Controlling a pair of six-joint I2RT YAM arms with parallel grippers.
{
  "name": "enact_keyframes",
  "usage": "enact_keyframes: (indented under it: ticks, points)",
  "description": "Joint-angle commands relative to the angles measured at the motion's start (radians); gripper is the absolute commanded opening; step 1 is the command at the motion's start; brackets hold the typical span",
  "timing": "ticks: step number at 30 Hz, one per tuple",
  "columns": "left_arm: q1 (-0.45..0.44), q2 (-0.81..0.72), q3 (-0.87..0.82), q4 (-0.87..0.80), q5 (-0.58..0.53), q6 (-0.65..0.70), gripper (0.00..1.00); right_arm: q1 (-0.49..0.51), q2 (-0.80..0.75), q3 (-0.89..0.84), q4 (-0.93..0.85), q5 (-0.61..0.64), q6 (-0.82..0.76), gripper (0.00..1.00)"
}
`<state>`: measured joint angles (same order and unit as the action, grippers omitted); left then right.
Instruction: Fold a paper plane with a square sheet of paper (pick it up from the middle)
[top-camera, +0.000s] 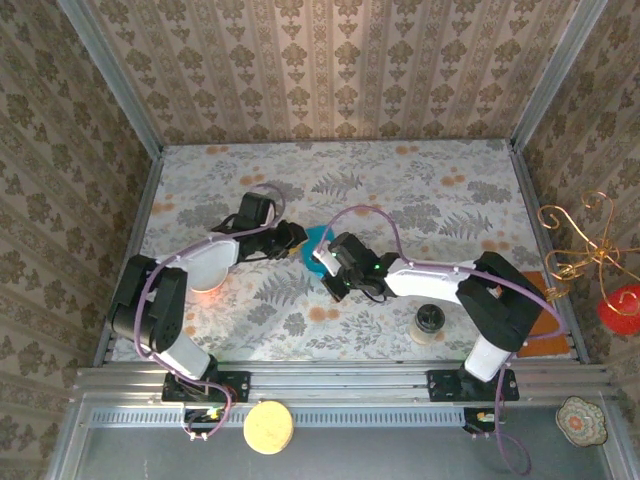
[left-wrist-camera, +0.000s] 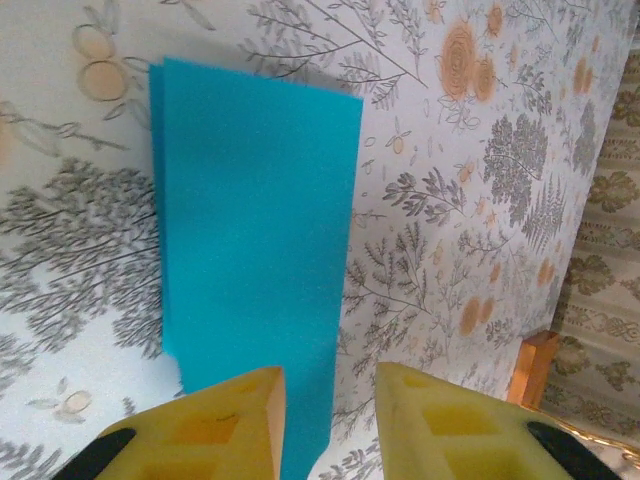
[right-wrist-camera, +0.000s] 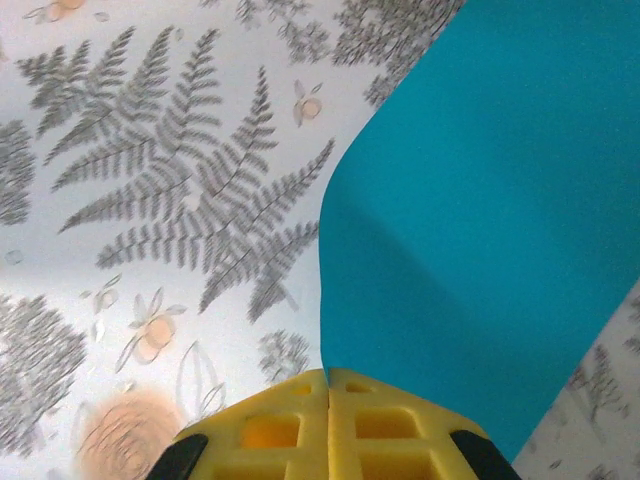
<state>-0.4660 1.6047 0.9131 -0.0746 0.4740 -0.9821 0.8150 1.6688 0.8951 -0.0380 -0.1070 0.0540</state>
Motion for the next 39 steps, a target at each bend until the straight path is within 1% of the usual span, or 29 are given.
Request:
enact_keyframes:
  ticks: [1,7,11,17,23,29,39]
  points:
    - [-0.032,0.076,0.055,-0.035,-0.014,0.053,0.29,-0.012,-0.055,-0.029,-0.013,-0.137,0.078,0.04]
    - [-0.064,0.217,0.166,-0.089,-0.008,0.103,0.24,-0.036,-0.089,-0.06,0.004,-0.207,0.11,0.02]
    - [-0.075,0.286,0.24,-0.158,-0.037,0.142,0.21,-0.059,-0.086,-0.073,0.02,-0.232,0.127,0.0]
    - [-0.081,0.355,0.265,-0.209,-0.05,0.152,0.15,-0.088,-0.089,-0.083,0.036,-0.244,0.159,0.0]
    - [-0.088,0.383,0.277,-0.256,-0.063,0.173,0.12,-0.132,-0.08,-0.087,0.048,-0.251,0.198,0.0]
    - [-0.088,0.386,0.268,-0.247,-0.047,0.178,0.11,-0.167,-0.047,-0.072,0.041,-0.228,0.235,0.0]
    - [-0.088,0.385,0.271,-0.218,-0.009,0.183,0.1,-0.18,0.017,-0.039,0.007,-0.246,0.241,0.0]
